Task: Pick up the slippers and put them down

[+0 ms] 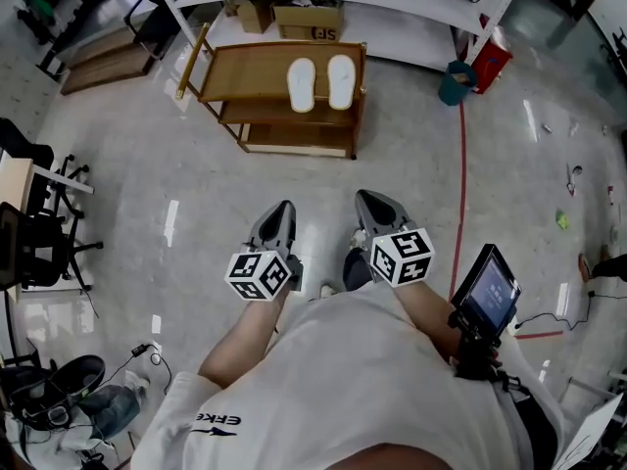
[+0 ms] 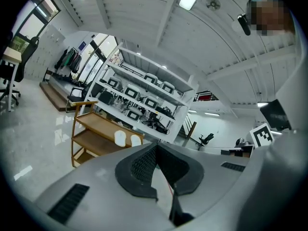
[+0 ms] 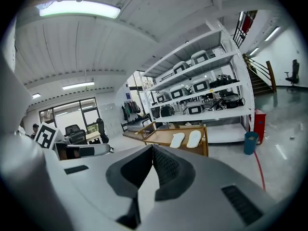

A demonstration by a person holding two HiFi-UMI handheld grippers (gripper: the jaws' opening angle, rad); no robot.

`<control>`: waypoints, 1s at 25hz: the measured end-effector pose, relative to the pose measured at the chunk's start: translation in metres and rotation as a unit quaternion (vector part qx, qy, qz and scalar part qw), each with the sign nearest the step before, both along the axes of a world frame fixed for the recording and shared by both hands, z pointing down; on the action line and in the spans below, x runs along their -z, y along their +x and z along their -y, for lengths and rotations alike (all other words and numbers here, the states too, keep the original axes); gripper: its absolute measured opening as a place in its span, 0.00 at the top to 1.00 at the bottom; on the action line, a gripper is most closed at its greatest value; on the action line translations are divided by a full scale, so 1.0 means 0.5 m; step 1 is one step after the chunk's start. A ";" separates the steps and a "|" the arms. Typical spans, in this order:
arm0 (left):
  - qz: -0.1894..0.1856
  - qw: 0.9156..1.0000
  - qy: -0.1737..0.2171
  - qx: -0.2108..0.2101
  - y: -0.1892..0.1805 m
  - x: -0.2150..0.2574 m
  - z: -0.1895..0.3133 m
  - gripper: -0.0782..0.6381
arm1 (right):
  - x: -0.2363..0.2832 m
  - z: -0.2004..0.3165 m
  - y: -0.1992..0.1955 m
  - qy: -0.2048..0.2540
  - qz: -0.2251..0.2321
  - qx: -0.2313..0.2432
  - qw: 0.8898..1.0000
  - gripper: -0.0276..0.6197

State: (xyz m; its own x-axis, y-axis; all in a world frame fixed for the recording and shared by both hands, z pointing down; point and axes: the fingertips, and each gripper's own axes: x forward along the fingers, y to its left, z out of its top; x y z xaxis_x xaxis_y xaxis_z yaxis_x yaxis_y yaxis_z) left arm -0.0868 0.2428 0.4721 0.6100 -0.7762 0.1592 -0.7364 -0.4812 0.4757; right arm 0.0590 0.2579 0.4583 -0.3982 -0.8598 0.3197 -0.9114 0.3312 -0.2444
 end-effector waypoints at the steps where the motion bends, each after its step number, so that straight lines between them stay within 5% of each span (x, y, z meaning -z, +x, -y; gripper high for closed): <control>1: 0.003 1.000 -0.001 0.002 0.004 -0.002 0.020 0.89 | -0.002 0.022 0.007 0.000 0.001 0.001 1.000 0.95; 25: 0.046 0.998 -0.018 0.031 0.182 -0.005 0.432 0.89 | -0.041 0.462 0.202 -0.016 0.022 0.009 1.000 0.95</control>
State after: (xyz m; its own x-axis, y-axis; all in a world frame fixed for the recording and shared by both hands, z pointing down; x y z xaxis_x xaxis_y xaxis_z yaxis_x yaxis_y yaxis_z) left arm 0.0042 0.0266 0.4745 0.5431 -0.8045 0.2406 -0.8052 -0.4177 0.4210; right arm 0.1602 0.0268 0.4791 -0.4272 -0.8420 0.3294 -0.8937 0.3381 -0.2950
